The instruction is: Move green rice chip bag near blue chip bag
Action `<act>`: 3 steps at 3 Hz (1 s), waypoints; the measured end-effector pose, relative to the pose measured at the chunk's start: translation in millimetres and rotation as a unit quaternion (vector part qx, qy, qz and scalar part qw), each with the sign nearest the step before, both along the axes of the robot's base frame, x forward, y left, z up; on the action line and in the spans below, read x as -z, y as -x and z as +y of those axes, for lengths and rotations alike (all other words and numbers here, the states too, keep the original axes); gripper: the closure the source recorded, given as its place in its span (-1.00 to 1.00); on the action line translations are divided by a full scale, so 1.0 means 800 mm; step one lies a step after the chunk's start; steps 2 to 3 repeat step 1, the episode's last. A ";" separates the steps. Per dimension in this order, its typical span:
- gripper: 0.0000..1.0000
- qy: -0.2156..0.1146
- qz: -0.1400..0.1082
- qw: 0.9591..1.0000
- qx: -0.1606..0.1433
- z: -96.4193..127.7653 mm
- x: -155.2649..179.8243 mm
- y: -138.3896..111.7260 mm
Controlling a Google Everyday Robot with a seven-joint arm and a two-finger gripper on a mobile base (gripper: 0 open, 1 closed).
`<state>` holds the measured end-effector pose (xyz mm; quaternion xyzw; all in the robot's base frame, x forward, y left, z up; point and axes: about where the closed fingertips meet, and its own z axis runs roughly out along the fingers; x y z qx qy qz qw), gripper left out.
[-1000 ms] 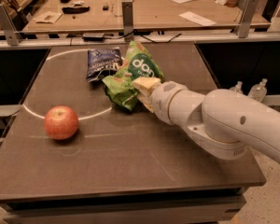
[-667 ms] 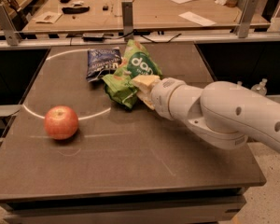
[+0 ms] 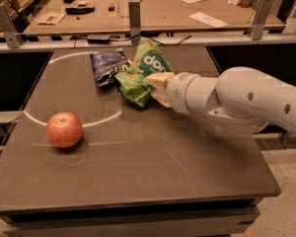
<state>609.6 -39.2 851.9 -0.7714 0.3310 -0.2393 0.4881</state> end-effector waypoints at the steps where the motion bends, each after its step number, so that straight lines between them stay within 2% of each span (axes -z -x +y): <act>1: 0.20 0.019 0.033 0.998 -0.041 0.016 -0.010 0.004; 3: 0.20 0.019 0.033 0.998 -0.041 0.016 -0.010 0.004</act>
Offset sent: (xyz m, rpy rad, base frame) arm 0.0000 0.0000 0.0000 0.0000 0.0000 0.0000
